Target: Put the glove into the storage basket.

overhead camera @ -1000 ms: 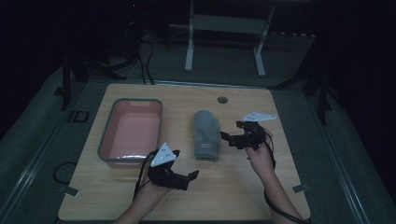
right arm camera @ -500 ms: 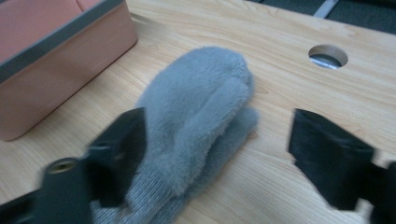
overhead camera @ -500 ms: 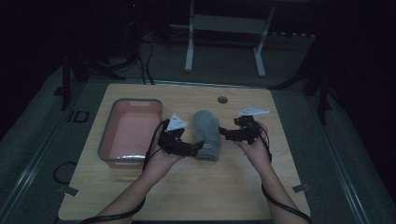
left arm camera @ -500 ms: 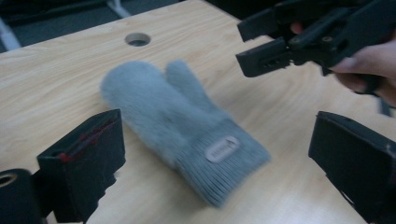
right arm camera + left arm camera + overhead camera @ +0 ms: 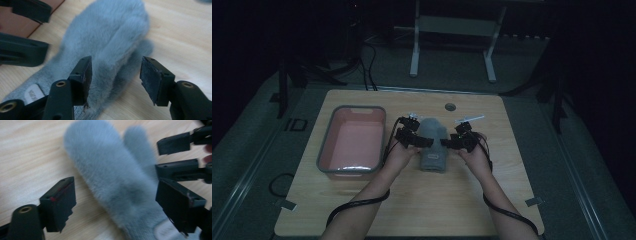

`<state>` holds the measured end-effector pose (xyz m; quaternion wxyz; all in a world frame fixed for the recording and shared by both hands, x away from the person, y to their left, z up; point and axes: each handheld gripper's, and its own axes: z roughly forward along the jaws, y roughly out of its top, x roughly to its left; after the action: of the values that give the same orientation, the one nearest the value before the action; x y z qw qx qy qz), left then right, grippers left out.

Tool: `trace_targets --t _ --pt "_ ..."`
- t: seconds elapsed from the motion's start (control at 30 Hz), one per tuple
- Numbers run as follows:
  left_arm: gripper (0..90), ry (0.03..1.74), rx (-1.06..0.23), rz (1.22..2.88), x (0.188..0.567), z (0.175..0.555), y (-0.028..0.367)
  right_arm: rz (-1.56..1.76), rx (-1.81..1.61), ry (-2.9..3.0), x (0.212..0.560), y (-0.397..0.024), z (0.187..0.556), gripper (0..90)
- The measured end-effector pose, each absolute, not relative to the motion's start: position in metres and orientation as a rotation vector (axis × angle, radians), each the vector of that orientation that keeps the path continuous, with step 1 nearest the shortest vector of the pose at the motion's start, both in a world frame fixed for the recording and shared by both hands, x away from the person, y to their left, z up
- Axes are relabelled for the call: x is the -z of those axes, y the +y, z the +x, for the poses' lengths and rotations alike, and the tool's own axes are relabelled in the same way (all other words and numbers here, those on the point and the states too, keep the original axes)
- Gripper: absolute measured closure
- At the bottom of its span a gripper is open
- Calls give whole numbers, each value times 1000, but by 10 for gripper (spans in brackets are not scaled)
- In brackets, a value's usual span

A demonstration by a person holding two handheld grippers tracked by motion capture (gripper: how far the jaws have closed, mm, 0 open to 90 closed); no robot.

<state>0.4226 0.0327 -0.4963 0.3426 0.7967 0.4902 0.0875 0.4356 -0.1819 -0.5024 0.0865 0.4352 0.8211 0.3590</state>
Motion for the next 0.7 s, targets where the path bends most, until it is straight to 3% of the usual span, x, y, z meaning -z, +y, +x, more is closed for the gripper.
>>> trace_targets --t 0.23,0.3,0.57,0.67,0.7 --pt "218 1301 -179 2080 514 430 30 1366 -1021 2509 522 -183 443 428" --pt "272 1304 -143 2067 520 433 31 1381 -1014 2519 527 -184 445 439" --pt "334 1325 -6 2012 539 439 29 1430 -995 2607 540 -182 457 439" --pt "347 1312 47 2009 543 442 31 1415 -1011 2618 541 -182 458 465" --pt "408 1304 65 2019 543 443 30 1410 -1014 2629 541 -181 459 508"
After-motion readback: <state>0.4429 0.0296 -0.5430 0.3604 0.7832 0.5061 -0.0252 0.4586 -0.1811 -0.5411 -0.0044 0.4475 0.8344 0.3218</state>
